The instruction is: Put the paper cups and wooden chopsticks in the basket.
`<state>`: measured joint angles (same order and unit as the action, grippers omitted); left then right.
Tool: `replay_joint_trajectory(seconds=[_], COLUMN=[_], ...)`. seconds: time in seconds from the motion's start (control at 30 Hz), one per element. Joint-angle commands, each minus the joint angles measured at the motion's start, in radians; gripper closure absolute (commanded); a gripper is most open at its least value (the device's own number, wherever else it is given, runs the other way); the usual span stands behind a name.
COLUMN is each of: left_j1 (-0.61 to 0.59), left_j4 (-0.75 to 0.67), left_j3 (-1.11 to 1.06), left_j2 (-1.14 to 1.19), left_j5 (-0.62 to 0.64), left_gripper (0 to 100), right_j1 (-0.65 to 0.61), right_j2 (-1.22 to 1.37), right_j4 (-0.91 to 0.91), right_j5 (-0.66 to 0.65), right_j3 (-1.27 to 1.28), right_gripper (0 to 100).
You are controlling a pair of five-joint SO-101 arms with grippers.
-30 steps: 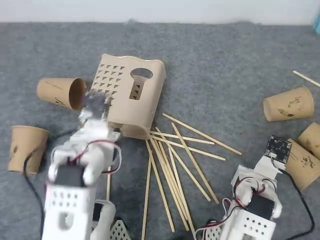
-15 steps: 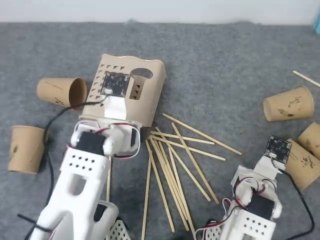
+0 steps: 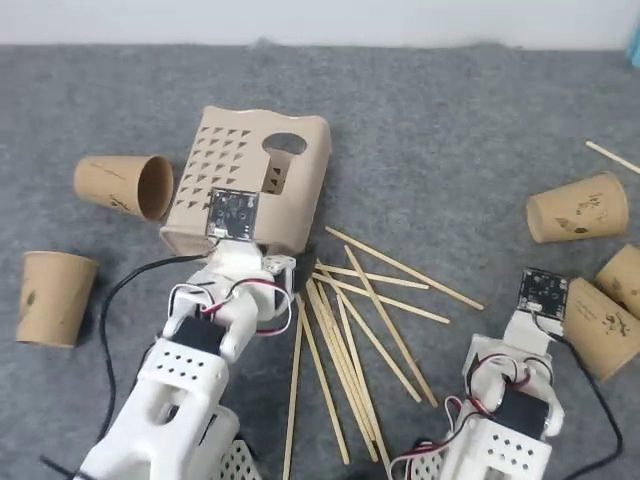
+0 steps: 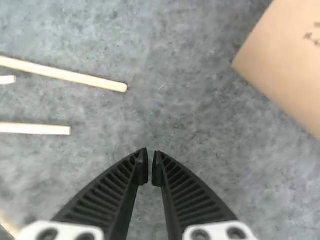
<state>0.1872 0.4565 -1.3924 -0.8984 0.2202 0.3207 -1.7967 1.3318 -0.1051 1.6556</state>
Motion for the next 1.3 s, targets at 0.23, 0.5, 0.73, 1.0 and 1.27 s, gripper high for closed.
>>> replay_joint_trajectory(seconds=[0.23,0.5,0.73,1.0,1.27], left_j1=[0.015,0.009,0.009,0.009,0.018], left_j4=[-0.341,-0.381,-0.393,-0.603,-0.776], left_j3=[-0.090,-0.087,-0.045,0.076,0.062], left_j2=[-0.057,-0.055,0.029,0.342,0.404], left_j5=[0.008,0.012,0.009,0.002,0.003], left_gripper=[74,75,76,99,99], right_j1=[0.018,0.019,0.082,0.087,0.087], right_j2=[-0.018,-0.018,-0.018,-0.018,-0.018], right_j4=[0.008,0.008,0.008,0.008,0.008], right_j5=[-0.032,-0.034,-0.038,-0.038,-0.038], right_j3=[-0.060,-0.060,-0.060,-0.060,-0.060], right_gripper=[96.9,96.9,96.9,96.9,96.9])
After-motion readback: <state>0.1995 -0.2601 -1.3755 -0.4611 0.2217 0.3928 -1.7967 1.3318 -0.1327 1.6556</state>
